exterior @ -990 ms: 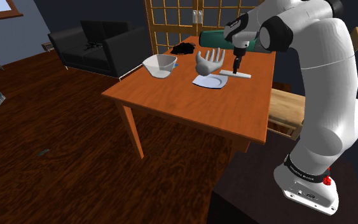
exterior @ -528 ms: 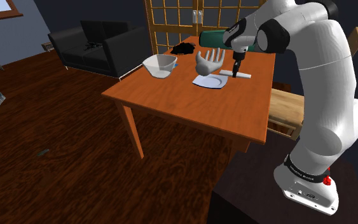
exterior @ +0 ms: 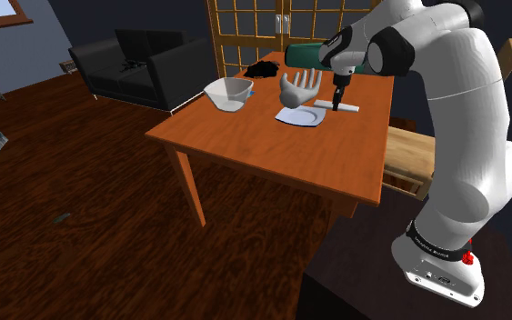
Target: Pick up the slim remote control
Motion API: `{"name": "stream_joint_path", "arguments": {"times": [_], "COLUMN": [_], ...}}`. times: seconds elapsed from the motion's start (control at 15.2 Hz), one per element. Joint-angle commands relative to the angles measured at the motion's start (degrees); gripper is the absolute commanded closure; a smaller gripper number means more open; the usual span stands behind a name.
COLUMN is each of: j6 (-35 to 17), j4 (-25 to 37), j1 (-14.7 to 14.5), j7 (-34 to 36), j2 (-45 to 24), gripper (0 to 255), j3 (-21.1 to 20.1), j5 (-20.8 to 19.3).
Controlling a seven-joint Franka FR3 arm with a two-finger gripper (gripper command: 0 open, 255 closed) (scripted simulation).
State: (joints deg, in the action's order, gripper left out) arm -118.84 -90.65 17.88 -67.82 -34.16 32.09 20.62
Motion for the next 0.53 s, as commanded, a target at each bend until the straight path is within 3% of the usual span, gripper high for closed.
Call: {"name": "stream_joint_path", "arguments": {"times": [0.0, 0.46], "j6": [0.1, 4.2], "j4": [0.2, 2.4], "j1": [0.1, -0.3], "j7": [0.0, 0.9], "j2": [-0.2, 2.0], "gripper": [255, 255], "j3": [-0.1, 0.8], "j5": [0.1, -1.4]}}
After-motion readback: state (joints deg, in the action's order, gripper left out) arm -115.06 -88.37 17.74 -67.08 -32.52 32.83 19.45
